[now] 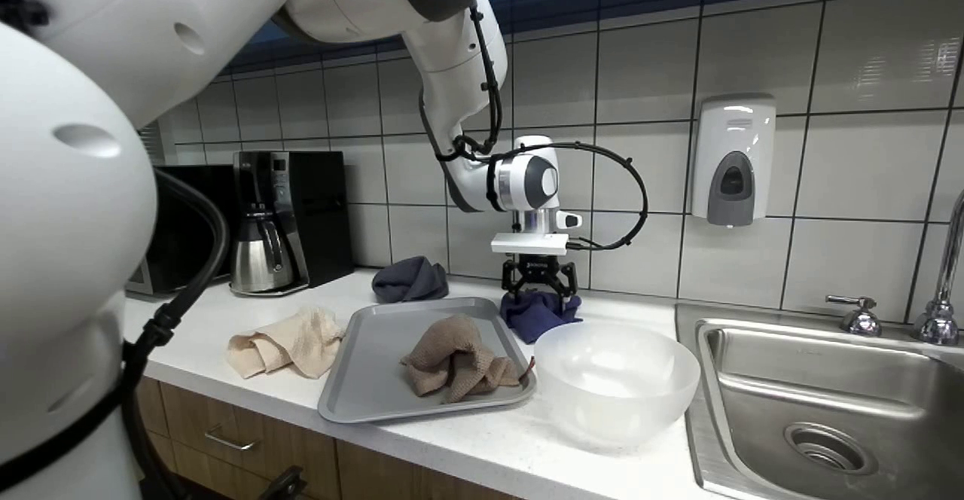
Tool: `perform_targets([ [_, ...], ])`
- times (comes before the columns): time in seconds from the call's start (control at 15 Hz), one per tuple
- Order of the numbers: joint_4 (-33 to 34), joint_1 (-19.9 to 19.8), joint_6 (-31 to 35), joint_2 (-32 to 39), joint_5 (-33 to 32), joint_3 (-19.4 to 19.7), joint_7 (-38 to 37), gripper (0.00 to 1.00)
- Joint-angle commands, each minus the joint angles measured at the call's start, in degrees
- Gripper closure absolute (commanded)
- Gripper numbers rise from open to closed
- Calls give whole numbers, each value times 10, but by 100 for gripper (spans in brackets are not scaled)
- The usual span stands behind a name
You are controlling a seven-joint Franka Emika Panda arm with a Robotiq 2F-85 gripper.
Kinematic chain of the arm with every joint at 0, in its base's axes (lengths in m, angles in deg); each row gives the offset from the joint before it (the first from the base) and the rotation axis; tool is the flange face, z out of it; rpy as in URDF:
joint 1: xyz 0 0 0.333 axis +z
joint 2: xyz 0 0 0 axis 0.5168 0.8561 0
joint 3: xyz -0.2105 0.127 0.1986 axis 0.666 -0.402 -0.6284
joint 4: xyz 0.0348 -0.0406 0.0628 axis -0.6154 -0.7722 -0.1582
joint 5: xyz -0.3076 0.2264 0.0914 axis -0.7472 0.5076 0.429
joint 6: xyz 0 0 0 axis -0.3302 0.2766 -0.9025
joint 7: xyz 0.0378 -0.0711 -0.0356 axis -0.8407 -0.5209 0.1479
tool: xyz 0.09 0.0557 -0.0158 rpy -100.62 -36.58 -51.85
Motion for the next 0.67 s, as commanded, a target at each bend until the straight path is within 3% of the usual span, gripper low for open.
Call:
perform_targets([
  [0.0, 41, 4, -37, 20, -4, 2, -10, 0],
  [0.27, 53, 6, -50, 30, -7, 4, -9, 0],
  [0.33, 54, 6, -52, 31, -7, 3, -8, 9],
  [0.4, 55, 6, -55, 32, -8, 3, -6, 28],
  [0.6, 55, 6, -56, 30, -8, 3, -5, 51],
])
